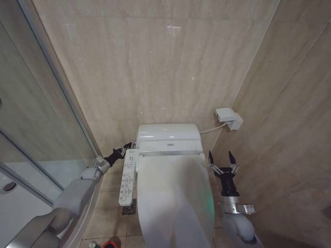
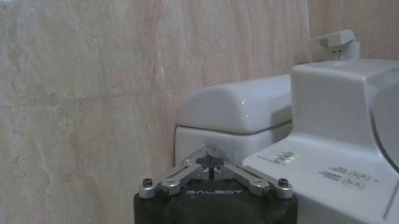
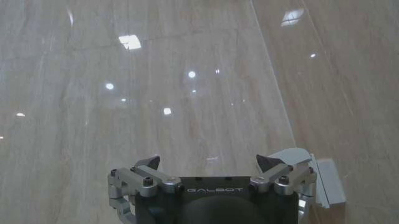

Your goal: Open the toilet lid, clean the toilet bowl with a toilet brush, close the toilet lid, and flush.

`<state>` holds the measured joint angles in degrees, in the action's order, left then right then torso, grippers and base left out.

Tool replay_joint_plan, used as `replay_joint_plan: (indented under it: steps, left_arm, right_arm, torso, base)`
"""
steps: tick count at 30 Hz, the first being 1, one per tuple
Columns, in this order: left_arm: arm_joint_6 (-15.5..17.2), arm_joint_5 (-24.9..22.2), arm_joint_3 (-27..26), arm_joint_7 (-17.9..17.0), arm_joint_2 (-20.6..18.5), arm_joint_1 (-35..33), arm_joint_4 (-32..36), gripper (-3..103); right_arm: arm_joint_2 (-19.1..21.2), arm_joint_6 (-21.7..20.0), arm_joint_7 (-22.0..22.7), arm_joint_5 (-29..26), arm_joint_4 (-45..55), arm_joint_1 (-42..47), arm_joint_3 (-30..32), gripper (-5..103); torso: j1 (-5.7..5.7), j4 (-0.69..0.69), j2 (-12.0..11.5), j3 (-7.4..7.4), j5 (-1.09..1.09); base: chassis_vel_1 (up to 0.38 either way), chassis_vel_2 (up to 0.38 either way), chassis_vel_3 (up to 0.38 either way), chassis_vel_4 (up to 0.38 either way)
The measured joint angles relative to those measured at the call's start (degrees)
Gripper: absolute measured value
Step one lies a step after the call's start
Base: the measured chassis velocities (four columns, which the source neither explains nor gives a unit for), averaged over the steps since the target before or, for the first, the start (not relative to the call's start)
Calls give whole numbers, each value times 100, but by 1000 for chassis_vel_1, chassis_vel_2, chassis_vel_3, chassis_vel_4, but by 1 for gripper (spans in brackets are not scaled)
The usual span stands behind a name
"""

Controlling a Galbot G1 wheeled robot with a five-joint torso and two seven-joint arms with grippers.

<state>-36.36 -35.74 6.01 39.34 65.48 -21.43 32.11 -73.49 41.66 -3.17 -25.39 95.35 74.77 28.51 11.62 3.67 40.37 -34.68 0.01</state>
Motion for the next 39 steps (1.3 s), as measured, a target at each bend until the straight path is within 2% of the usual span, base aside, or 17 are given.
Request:
replay_joint_plan:
  steps: [9, 21, 27, 39]
  left_arm:
    - [3, 51, -12, 30, -22, 24, -105, 0]
    - [4, 87, 16, 55, 270, 100, -397, 0]
    - [9, 149, 34, 53, 262, 81, -435, 0]
    - [14, 154, 28, 33, 270, 82, -444, 0]
  right_arm:
    - [18, -10, 2, -16, -23, -42, -13, 100]
    - [124, -10, 2, -141, -46, -17, 57, 100]
    - [106, -2, -4, -152, -82, -22, 56, 100]
    - [69, 10, -27, -150, -125, -43, 32, 100]
  torso:
    - [0, -1, 0, 0, 0]
    - [-1, -3, 0, -1, 0]
    - [1, 2, 0, -2, -2]
    - [1, 0, 0, -2, -2]
  base:
    - [0, 0, 0, 0]
    - [0, 0, 0, 0]
    - [0, 0, 0, 0]
    - [0, 0, 0, 0]
